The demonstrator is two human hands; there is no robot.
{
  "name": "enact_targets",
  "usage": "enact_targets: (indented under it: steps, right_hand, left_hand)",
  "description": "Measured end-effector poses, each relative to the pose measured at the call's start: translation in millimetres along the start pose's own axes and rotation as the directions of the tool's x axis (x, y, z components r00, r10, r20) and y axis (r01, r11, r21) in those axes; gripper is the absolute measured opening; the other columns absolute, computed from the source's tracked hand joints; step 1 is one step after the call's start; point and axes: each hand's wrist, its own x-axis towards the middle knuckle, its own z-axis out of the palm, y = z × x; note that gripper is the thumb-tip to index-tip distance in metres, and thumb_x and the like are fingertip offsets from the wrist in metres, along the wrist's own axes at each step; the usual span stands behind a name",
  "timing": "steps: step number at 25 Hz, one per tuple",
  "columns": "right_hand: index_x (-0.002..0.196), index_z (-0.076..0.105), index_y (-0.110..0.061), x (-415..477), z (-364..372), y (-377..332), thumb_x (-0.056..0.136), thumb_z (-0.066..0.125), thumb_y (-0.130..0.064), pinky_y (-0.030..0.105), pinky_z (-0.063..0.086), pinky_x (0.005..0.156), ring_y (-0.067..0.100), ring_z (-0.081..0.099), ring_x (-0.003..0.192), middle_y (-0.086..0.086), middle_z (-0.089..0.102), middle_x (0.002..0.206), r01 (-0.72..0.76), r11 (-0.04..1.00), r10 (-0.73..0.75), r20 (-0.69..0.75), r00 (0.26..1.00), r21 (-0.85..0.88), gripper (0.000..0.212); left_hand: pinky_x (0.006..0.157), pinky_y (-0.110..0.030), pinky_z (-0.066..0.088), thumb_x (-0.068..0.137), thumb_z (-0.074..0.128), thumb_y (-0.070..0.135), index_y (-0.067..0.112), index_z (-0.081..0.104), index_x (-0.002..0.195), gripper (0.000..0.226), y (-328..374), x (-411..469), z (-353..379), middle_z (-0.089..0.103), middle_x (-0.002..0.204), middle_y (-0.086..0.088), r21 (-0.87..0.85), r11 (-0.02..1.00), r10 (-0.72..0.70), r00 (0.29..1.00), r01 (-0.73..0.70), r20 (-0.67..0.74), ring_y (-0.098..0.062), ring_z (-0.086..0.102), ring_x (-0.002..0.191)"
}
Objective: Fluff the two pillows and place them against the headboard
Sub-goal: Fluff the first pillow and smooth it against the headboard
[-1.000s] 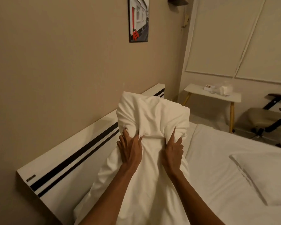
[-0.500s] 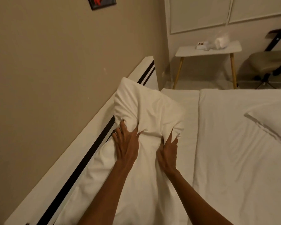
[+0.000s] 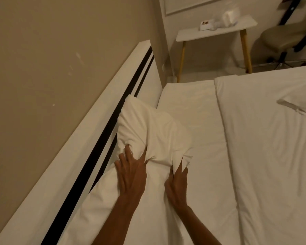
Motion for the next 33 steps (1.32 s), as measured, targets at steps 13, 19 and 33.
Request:
enact_targets:
  steps: [13, 19, 33]
  right_hand:
    - [0.158, 0.006, -0.028, 77, 157, 133, 0.104, 0.033, -0.035, 0.048, 0.039, 0.107, 0.043, 0.045, 0.128, 0.022, 0.031, 0.151, -0.047, 0.999, 0.046, 0.015, 0.999, 0.018, 0.060]
    - [0.157, 0.002, -0.029, 77, 163, 155, 0.099, 0.027, -0.056, 0.051, 0.034, 0.108, 0.037, 0.037, 0.131, 0.017, 0.031, 0.153, -0.085, 0.986, 0.086, -0.001, 0.996, -0.146, 0.068]
    - [0.151, 0.002, -0.054, 159, 137, 100, 0.101, 0.018, -0.058, 0.045, 0.000, 0.123, 0.024, -0.003, 0.153, 0.001, -0.003, 0.167, 0.439, 0.846, -0.312, 0.388, 0.867, -0.301, 0.052]
  left_hand:
    - [0.081, -0.048, 0.042, 0.100, 0.036, 0.049, 0.037, 0.057, 0.133, 0.042, -45, 38, 183, 0.051, 0.136, -0.026, 0.083, 0.984, 0.162, 0.986, -0.158, -0.039, -0.037, 0.052, 0.096]
    - [0.093, -0.047, 0.036, 0.095, 0.031, 0.062, 0.036, 0.032, 0.152, 0.062, -66, 29, 189, 0.039, 0.148, -0.024, 0.060, 0.991, 0.115, 0.993, -0.116, 0.007, -0.036, 0.047, 0.114]
    - [0.121, -0.048, 0.024, 0.096, 0.023, 0.060, 0.032, 0.010, 0.158, 0.069, -83, -12, 169, 0.015, 0.164, -0.015, -0.160, 0.986, 0.055, 0.993, -0.038, 0.106, -0.034, 0.020, 0.150]
